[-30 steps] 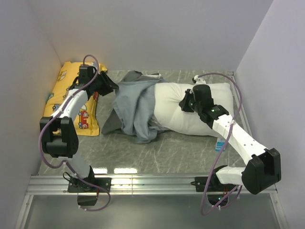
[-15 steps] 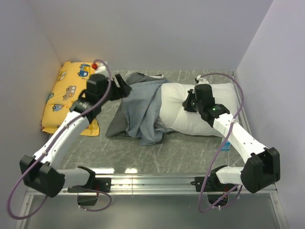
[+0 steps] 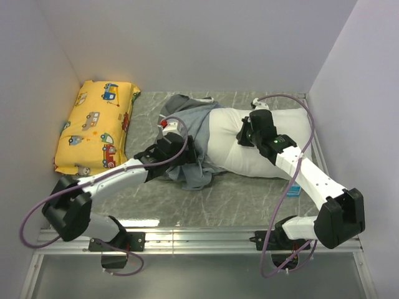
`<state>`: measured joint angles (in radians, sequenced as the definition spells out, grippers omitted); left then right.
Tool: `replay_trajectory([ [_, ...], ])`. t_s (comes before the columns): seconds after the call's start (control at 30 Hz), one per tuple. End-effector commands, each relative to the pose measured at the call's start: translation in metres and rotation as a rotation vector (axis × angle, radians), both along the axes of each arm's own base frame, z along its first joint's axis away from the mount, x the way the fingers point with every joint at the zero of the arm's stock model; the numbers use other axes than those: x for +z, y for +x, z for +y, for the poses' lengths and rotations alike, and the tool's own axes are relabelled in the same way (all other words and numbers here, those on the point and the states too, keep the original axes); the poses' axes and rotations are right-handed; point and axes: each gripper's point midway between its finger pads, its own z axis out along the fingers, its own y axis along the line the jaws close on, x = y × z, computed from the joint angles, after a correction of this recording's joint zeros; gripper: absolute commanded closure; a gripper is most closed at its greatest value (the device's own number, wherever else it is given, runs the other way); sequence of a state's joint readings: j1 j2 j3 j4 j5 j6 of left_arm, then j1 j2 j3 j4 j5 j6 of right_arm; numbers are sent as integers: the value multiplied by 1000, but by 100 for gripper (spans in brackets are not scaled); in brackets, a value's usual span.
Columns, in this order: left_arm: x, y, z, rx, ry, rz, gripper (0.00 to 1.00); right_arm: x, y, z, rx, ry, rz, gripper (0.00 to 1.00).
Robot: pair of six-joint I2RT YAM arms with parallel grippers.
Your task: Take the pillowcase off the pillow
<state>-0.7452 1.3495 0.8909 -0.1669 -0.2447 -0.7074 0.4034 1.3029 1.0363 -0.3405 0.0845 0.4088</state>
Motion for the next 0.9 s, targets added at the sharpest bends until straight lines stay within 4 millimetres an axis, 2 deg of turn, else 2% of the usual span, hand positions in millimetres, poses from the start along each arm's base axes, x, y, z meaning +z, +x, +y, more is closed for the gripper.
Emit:
replay_trajectory([
  [0.0, -14, 25, 3, 124, 21, -27, 8, 6, 3, -6, -33, -37, -10, 100],
  [0.07, -26, 27, 12, 175, 58, -5, 19, 5, 3, -8, -36, -45, -9, 100],
  [0.1, -29, 31, 22, 216, 71, -3, 43, 4, 2, -9, -38, -50, -8, 100],
  [0.17, -40, 30, 35, 264, 70, 25, 78, 5, 1, -11, -39, -57, -10, 100],
  [0.2, -40, 33, 45, 296, 64, 28, 99, 6, 2, -13, -48, -65, -14, 100],
  [0.37, -56, 31, 95, 438, 79, 69, 100, 10, 3, -29, -89, -75, -22, 100],
  [0.4, -59, 35, 112, 485, 71, 79, 100, 11, 4, -32, -95, -72, -24, 100],
  [0.47, -65, 32, 130, 530, 29, 97, 100, 13, 6, -43, -121, -67, -26, 100],
  [0.5, -63, 36, 147, 581, 5, 89, 100, 14, 6, -45, -127, -63, -27, 100],
  [0.6, -69, 35, 169, 623, -18, 98, 99, 17, 7, -53, -145, -44, -32, 100],
  [0.7, -70, 38, 174, 629, 7, 101, 100, 19, 7, -50, -136, -30, -36, 100],
  [0.77, -64, 44, 170, 600, -3, 73, 100, 18, 6, -47, -113, -35, -30, 99],
  [0.83, -63, 43, 160, 538, -29, 67, 100, 23, 3, -39, -80, -38, -47, 87],
  [0.87, -60, 45, 154, 517, -44, 56, 99, 26, -1, -26, -36, -47, -65, 67],
])
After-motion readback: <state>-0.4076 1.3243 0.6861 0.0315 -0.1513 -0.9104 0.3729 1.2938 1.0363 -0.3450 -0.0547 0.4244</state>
